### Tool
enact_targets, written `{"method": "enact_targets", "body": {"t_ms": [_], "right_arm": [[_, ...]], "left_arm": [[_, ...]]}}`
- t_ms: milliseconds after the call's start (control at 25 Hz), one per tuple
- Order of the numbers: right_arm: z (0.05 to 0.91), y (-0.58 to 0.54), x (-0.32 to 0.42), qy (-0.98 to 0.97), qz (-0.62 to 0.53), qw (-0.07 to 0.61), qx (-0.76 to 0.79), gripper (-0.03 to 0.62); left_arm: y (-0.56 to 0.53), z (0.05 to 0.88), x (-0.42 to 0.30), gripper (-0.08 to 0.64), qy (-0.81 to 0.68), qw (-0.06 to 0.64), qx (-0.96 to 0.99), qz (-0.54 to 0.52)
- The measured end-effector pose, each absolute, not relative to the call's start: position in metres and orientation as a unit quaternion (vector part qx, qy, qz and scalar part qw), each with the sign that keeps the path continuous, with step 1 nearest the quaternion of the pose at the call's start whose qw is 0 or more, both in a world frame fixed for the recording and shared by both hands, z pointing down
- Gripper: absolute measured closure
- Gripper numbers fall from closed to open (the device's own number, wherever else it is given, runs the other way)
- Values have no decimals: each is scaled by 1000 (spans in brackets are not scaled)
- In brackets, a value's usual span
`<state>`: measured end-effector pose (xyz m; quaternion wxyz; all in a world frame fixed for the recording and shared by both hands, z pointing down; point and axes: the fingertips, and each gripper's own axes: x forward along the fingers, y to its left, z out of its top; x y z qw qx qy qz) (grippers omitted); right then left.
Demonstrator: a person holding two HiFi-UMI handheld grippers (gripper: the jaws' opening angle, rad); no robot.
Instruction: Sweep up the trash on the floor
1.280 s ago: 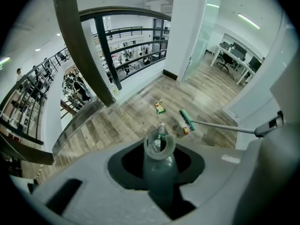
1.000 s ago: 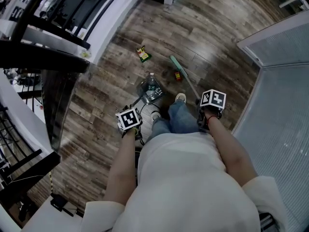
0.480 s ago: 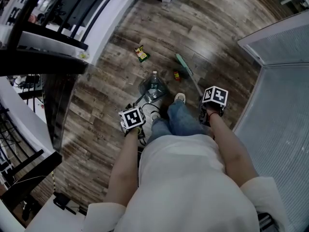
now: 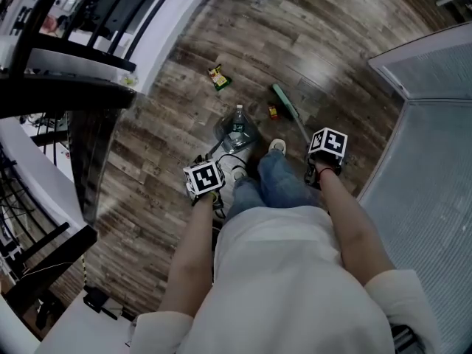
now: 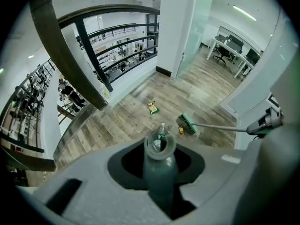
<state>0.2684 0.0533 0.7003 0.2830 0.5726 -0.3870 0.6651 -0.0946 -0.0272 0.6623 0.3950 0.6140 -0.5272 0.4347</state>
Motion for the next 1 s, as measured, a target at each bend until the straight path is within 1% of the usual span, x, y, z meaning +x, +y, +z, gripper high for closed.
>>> {"method": "enact_targets", "body": {"t_ms": [440,720,1000], "right_arm": [[712,54,245,-386,683,281,553,495],[709,68,219,-374,709,256,540,495],[705,77,194,-384,723,261,512,495]], "left_arm": [[-34,662,-96,469,-534,396,602,442],[-38,667,-94,469,-530,398,606,440],[-37,665,-97,468,-527,399,608,439]]}}
